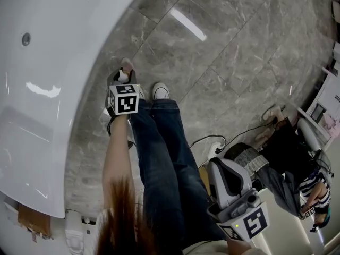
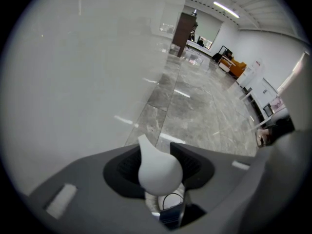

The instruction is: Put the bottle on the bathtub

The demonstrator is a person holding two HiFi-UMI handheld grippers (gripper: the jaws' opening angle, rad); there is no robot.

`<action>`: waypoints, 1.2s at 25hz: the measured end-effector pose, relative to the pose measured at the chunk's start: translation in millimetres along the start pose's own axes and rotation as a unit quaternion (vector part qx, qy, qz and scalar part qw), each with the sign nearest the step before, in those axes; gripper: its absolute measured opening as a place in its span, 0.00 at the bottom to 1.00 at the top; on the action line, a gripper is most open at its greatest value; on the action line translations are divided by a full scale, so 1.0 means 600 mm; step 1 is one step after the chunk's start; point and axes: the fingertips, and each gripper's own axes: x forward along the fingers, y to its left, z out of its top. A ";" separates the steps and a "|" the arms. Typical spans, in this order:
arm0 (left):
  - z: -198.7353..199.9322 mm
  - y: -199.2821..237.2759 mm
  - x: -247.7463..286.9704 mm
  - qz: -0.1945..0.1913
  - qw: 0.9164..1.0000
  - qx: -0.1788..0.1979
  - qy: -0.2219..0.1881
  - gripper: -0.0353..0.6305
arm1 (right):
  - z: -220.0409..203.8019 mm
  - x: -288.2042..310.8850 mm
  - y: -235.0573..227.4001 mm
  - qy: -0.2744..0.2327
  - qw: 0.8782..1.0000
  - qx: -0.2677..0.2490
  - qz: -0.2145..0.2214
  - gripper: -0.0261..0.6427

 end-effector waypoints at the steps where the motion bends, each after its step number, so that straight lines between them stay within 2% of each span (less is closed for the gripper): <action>1: -0.003 -0.005 0.000 -0.005 1.000 0.002 0.003 0.34 | 0.000 0.000 0.001 0.000 1.000 -0.001 0.000 0.04; 4: -0.011 -0.021 -0.005 -0.019 1.000 0.001 0.010 0.36 | 0.002 0.002 0.003 0.000 1.000 -0.001 0.001 0.04; 6: -0.011 -0.025 -0.010 -0.018 1.000 -0.006 0.008 0.41 | 0.003 0.002 0.002 0.000 1.000 -0.001 0.002 0.04; 11: -0.008 -0.020 -0.021 -0.014 1.000 -0.015 0.000 0.44 | 0.005 0.002 0.004 0.000 1.000 -0.006 0.004 0.04; 16: 0.002 -0.019 -0.036 -0.014 1.000 -0.018 -0.014 0.44 | 0.003 -0.001 0.005 0.003 1.000 -0.011 0.004 0.04; 22: 0.018 -0.012 -0.061 0.010 0.999 -0.027 -0.034 0.44 | 0.008 -0.004 0.004 0.004 1.000 -0.012 0.011 0.04; 30: 0.026 -0.019 -0.117 0.021 0.998 -0.034 -0.038 0.44 | 0.018 -0.013 0.016 -0.003 1.000 -0.012 0.028 0.04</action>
